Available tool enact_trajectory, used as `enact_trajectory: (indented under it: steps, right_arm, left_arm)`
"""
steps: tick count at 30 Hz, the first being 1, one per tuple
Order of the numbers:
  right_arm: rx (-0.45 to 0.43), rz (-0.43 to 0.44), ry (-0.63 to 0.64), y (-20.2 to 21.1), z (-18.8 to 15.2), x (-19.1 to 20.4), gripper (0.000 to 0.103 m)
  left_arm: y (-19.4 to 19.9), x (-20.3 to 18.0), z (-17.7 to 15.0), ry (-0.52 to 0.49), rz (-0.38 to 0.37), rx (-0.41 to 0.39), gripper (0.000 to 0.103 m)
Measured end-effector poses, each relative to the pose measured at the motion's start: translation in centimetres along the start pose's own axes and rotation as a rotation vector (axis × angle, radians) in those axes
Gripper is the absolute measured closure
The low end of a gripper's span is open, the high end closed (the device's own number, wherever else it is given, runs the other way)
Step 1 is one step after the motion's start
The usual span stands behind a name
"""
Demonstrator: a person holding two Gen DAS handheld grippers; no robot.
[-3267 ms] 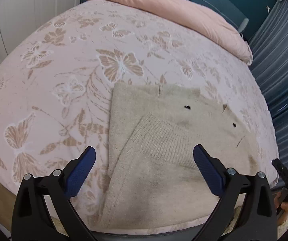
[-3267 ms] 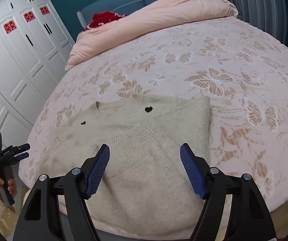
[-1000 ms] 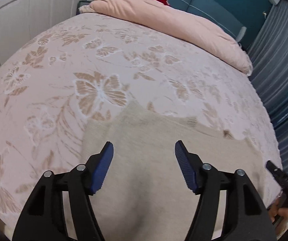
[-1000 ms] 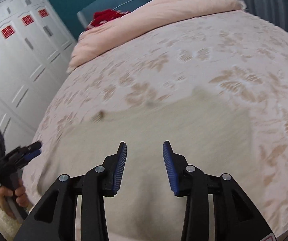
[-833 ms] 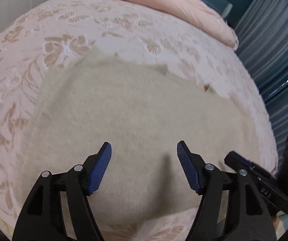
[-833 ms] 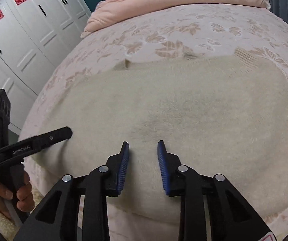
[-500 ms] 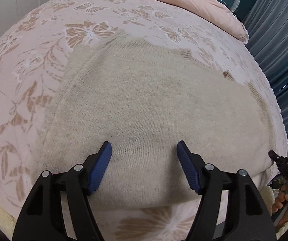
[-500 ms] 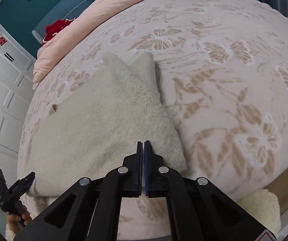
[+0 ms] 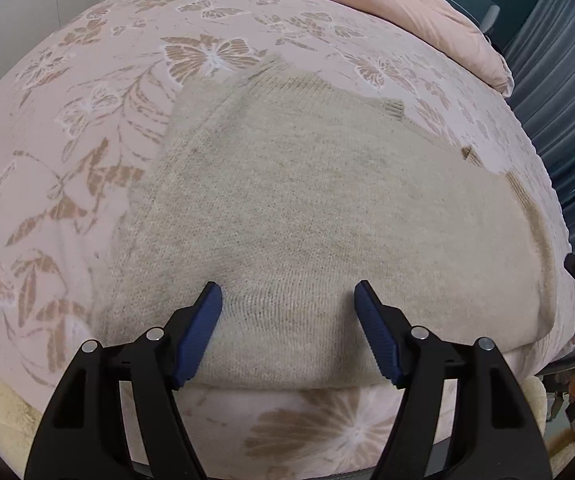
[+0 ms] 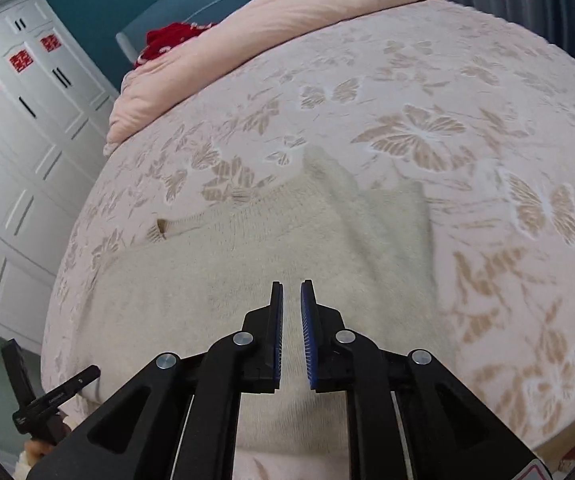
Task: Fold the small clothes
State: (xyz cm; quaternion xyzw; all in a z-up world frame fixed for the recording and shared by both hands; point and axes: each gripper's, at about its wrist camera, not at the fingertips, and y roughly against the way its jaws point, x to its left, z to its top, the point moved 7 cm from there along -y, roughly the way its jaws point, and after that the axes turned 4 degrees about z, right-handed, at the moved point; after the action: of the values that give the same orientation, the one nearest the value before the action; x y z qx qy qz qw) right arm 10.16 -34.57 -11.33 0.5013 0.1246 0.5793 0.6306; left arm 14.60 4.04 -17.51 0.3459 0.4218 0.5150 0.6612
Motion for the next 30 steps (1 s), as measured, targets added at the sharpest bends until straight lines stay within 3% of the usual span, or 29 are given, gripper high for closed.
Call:
enact_trajectory:
  steps: [2, 3, 4, 6, 7, 8, 9, 10, 12, 13, 16, 17, 19, 22, 24, 27, 30]
  right_arm:
    - [0.059, -0.130, -0.007, -3.6, 1.2, -2.9, 0.093]
    - [0.077, -0.210, -0.047, -4.7, 1.6, -5.2, 0.099]
    - [0.075, -0.231, -0.101, -5.1, 2.0, -6.7, 0.103]
    - [0.006, -0.153, -0.225, -3.4, 2.6, -7.2, 0.103]
    - [-0.031, -0.124, -0.235, -2.2, 2.6, -6.6, 0.098]
    - [-0.060, -0.091, -0.218, -1.0, 2.3, -5.6, 0.092]
    - [-0.074, -0.080, -0.182, -0.2, 1.7, -4.6, 0.092]
    - [-0.079, -0.108, -0.126, 0.3, 0.7, -4.0, 0.092]
    - [-0.023, -0.242, -0.012, -0.9, -1.7, -4.6, 0.089]
    - [0.029, -0.287, -0.008, -2.0, -2.9, -5.8, 0.096]
    - [-0.027, -0.231, -0.088, 0.6, -3.4, -5.6, 0.095]
    - [-0.049, -0.197, -0.088, 1.7, -3.3, -4.4, 0.085]
    - [-0.067, -0.122, -0.048, 2.8, -3.8, -1.1, 0.085]
    - [0.075, -0.078, 0.092, -0.3, -7.5, 3.2, 0.084]
    - [0.168, -0.136, 0.138, -3.4, -10.7, 3.6, 0.084]
    - [0.112, -0.165, 0.138, -2.3, -10.2, 5.6, 0.080]
    - [0.087, -0.035, 0.132, -1.4, -8.3, 9.7, 0.081]
  left_arm:
    - [-0.1, -0.4, -0.1, -0.008, 0.019, -0.001, 0.033]
    - [-0.1, -0.6, -0.1, -0.018, 0.026, -0.002, 0.030]
    - [-0.3, -0.8, -0.2, -0.033, 0.037, -0.002, 0.030]
    - [-0.4, -1.1, -0.3, -0.065, 0.057, -0.002, 0.029]
    - [-0.4, -1.2, -0.4, -0.078, 0.063, -0.004, 0.029]
    - [-0.5, -1.2, -0.5, -0.087, 0.063, -0.006, 0.028]
    - [-0.5, -1.2, -0.5, -0.091, 0.059, -0.010, 0.026]
    - [-0.6, -1.3, -0.5, -0.094, 0.055, -0.013, 0.025]
    - [-0.8, -1.5, -0.5, -0.105, 0.059, -0.017, 0.019]
    - [-1.0, -1.7, -0.6, -0.114, 0.064, -0.019, 0.018]
    - [-1.2, -2.2, -0.7, -0.154, 0.100, -0.027, 0.015]
    - [-1.1, -2.4, -0.8, -0.168, 0.109, -0.026, 0.015]
    - [-0.8, -2.4, -0.9, -0.169, 0.107, -0.025, 0.015]
    - [-0.4, -2.2, -1.3, -0.140, 0.102, -0.019, 0.015]
    - [-0.2, -2.2, -1.6, -0.148, 0.121, -0.011, 0.015]
    - [0.4, -2.2, -2.2, -0.166, 0.144, -0.004, 0.015]
    - [1.1, -1.6, -2.8, -0.151, 0.134, -0.004, 0.014]
